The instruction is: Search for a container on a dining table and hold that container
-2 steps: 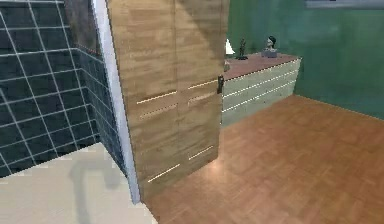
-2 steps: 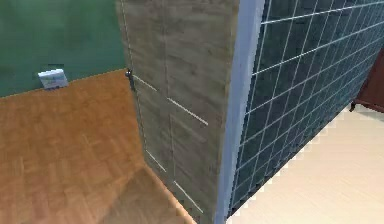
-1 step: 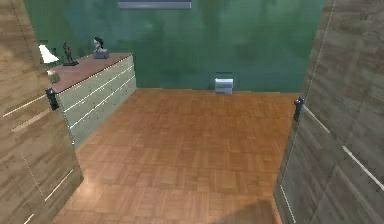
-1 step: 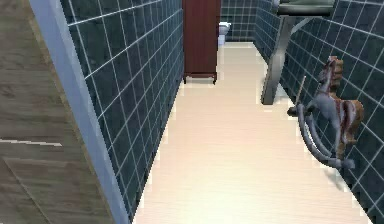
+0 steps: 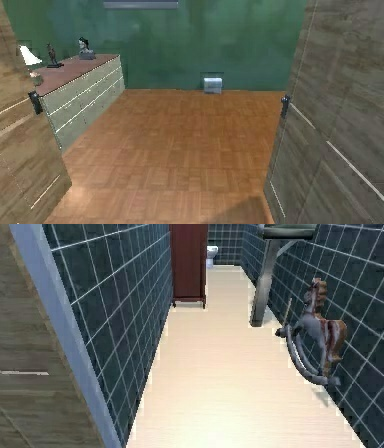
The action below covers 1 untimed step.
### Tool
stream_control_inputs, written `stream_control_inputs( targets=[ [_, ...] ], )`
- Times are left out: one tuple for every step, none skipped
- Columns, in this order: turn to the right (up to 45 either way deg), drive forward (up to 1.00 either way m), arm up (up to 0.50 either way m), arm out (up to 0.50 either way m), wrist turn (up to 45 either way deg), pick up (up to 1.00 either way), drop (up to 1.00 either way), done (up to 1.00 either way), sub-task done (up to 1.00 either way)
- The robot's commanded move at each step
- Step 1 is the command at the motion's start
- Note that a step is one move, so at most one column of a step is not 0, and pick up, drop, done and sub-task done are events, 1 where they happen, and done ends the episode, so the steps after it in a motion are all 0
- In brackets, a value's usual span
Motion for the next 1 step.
stream_control_inputs(
  targets=[
    [0.0,1.0,0.0,0.0,0.0,0.0,0.0,0.0,0.0]
  ],
)
